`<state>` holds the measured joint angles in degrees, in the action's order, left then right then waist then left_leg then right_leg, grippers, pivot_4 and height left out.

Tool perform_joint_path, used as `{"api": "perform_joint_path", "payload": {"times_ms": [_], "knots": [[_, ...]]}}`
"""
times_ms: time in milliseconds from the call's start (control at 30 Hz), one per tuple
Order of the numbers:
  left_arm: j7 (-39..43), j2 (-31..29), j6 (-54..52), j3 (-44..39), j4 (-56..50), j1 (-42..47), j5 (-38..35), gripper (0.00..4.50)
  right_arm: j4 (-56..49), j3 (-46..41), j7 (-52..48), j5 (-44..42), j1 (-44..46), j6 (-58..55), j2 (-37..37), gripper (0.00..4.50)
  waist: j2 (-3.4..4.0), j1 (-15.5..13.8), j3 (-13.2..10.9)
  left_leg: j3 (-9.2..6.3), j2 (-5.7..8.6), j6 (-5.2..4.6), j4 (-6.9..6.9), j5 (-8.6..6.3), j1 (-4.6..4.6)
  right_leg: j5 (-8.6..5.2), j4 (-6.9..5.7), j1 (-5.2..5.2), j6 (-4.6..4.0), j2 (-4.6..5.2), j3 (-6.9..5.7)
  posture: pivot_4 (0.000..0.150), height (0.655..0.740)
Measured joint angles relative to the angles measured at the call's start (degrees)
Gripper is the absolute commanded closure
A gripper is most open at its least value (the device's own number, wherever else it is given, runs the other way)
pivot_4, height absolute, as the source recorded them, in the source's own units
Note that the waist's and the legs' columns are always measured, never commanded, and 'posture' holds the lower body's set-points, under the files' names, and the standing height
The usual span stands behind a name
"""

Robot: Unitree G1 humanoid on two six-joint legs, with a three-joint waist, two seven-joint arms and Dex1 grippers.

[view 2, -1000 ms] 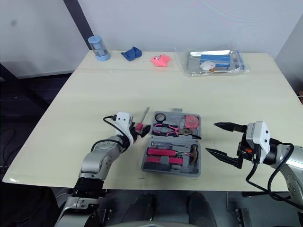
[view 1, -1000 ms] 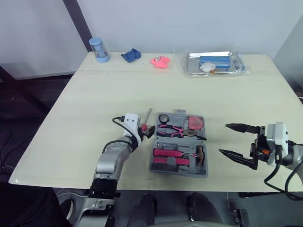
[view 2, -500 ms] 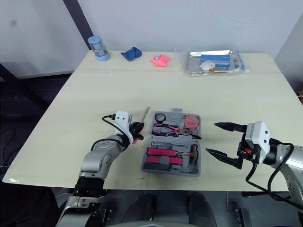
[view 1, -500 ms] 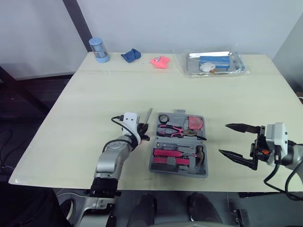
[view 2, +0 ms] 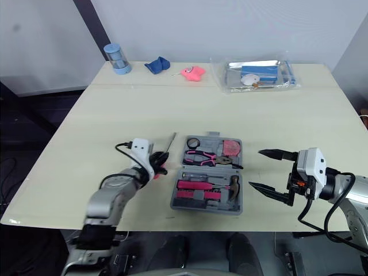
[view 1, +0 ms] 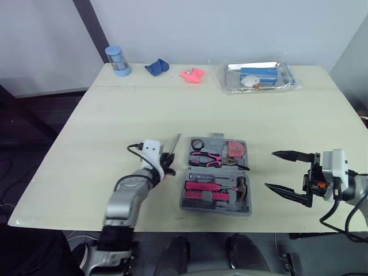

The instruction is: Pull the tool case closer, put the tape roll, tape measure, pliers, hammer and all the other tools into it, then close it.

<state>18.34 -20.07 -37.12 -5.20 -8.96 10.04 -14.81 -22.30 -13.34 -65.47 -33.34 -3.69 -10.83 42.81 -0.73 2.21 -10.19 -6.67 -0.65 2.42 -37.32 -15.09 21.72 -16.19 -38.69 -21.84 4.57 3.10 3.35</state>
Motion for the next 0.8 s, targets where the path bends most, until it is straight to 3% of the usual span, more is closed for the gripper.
{"api": "perform_joint_path", "payload": {"times_ms": [367,467,800], "knots": [[10.3,-9.7,-2.4,-6.2,-11.4,-9.1,-6.9,4.05,0.0,1.4,-2.3,-3.0,0.5,-1.2,0.0,0.0,-0.02,-0.2,0.0,-0.04,0.0,-0.01,0.02,0.0,0.05,0.0,0.15,0.03,0.0,0.04,-0.08,0.15,0.74],[21.5,-17.1,2.2,-5.6,-14.4,-11.8,-9.2,4.05,0.5,1.4,-2.8,-3.2,0.7,-1.4,0.2,0.0,0.0,-0.2,0.0,-0.03,0.0,0.0,0.03,0.0,0.04,0.0,0.16,0.04,-0.01,0.04,-0.09,0.15,0.74],[42.0,-26.6,11.8,0.5,-10.0,-6.4,-9.9,4.05,2.3,1.4,-3.2,-2.3,1.6,-1.3,0.4,0.0,0.05,-0.2,-0.1,-0.04,0.0,-0.02,0.12,-0.01,0.1,0.0,0.35,0.07,-0.01,0.04,-0.12,0.15,0.74]]}}
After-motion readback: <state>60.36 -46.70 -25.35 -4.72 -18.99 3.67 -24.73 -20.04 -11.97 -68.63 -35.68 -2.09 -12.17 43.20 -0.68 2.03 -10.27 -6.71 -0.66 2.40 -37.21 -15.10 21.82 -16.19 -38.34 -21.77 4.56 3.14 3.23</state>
